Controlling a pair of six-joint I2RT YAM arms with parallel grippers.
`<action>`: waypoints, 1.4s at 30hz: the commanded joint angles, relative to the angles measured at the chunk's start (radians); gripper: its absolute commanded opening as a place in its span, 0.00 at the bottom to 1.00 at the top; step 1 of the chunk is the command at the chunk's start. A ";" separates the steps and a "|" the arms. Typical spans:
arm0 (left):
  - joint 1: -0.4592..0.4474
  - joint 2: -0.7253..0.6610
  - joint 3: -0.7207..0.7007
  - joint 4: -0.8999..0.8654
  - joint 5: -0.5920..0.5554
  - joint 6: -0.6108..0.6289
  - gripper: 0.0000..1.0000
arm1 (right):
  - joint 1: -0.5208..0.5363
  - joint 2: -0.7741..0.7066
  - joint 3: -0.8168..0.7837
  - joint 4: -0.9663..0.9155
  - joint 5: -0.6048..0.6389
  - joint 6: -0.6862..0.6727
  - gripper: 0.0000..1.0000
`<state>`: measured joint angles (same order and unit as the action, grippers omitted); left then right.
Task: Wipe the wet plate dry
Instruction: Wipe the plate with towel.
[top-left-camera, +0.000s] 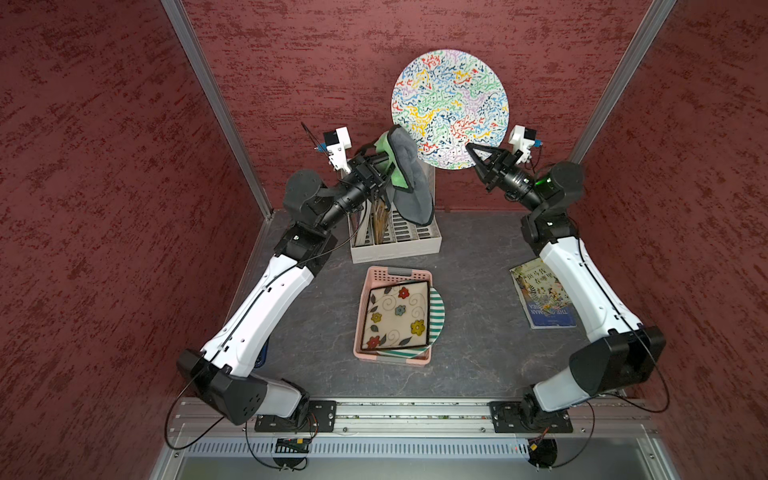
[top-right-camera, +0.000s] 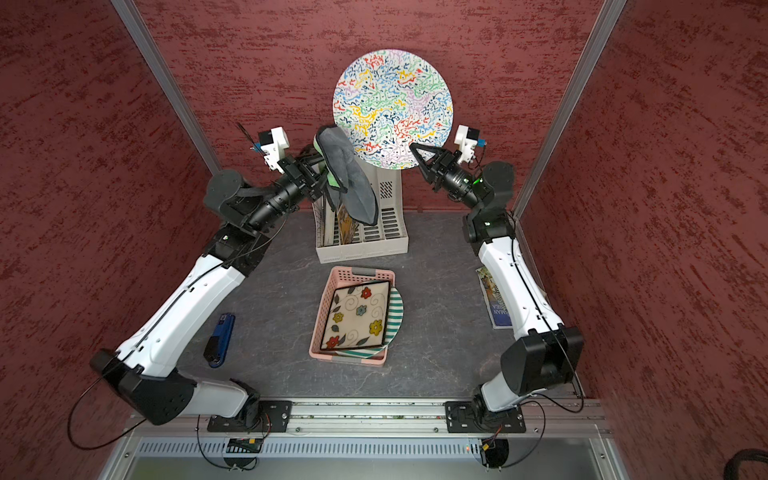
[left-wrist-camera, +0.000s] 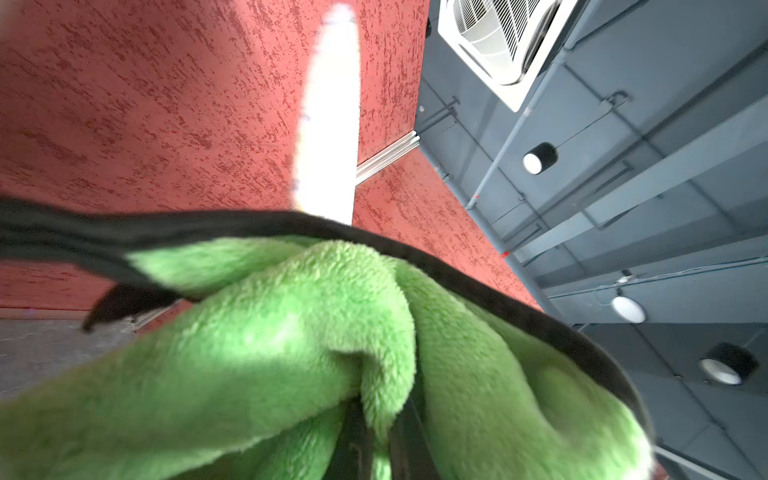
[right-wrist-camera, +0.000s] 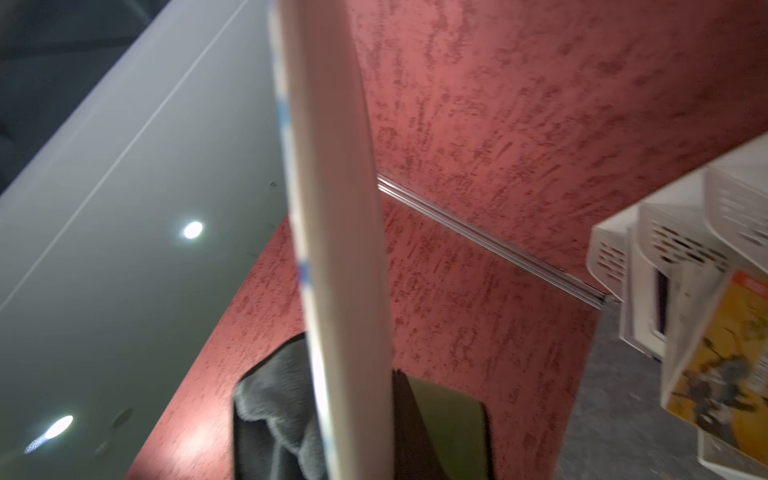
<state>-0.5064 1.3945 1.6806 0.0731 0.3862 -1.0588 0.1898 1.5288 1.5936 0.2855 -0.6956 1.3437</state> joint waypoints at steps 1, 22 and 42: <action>-0.094 0.017 0.214 -0.468 -0.149 0.435 0.00 | 0.044 -0.068 -0.006 -0.242 0.042 -0.219 0.00; -0.207 0.436 0.742 -0.998 -0.577 0.739 0.00 | 0.118 -0.104 0.111 -0.296 0.053 -0.320 0.00; -0.110 0.453 0.744 -1.086 -0.079 0.794 0.00 | 0.192 -0.066 0.227 -0.541 0.037 -0.555 0.00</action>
<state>-0.5953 1.8217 2.4580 -0.8955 0.2771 -0.2970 0.4179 1.4643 1.6783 -0.3508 -0.7288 0.7998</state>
